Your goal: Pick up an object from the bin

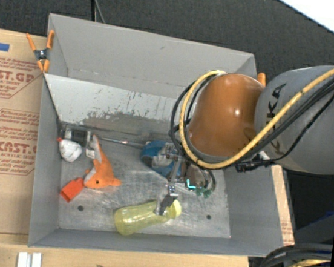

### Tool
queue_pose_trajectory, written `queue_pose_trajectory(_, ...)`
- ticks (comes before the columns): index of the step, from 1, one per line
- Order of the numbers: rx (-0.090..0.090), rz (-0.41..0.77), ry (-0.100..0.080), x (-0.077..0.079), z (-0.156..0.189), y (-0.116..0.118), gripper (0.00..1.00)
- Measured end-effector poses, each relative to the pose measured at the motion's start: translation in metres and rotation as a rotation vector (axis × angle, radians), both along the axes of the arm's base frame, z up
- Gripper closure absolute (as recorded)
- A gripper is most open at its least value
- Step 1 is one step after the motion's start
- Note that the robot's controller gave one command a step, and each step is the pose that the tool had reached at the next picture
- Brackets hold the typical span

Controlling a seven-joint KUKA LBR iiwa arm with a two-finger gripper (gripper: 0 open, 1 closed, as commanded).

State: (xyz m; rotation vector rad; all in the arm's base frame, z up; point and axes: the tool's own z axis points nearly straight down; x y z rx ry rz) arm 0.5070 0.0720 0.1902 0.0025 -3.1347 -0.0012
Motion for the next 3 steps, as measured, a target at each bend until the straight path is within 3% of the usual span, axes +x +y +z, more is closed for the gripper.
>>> queue_pose_trajectory(2, 0.000, 0.047, -0.007, 0.006, 0.005, -0.001, 0.00)
queue_pose_trajectory(3, 0.001, 0.118, -0.017, 0.002, -0.033, -0.006, 0.00)
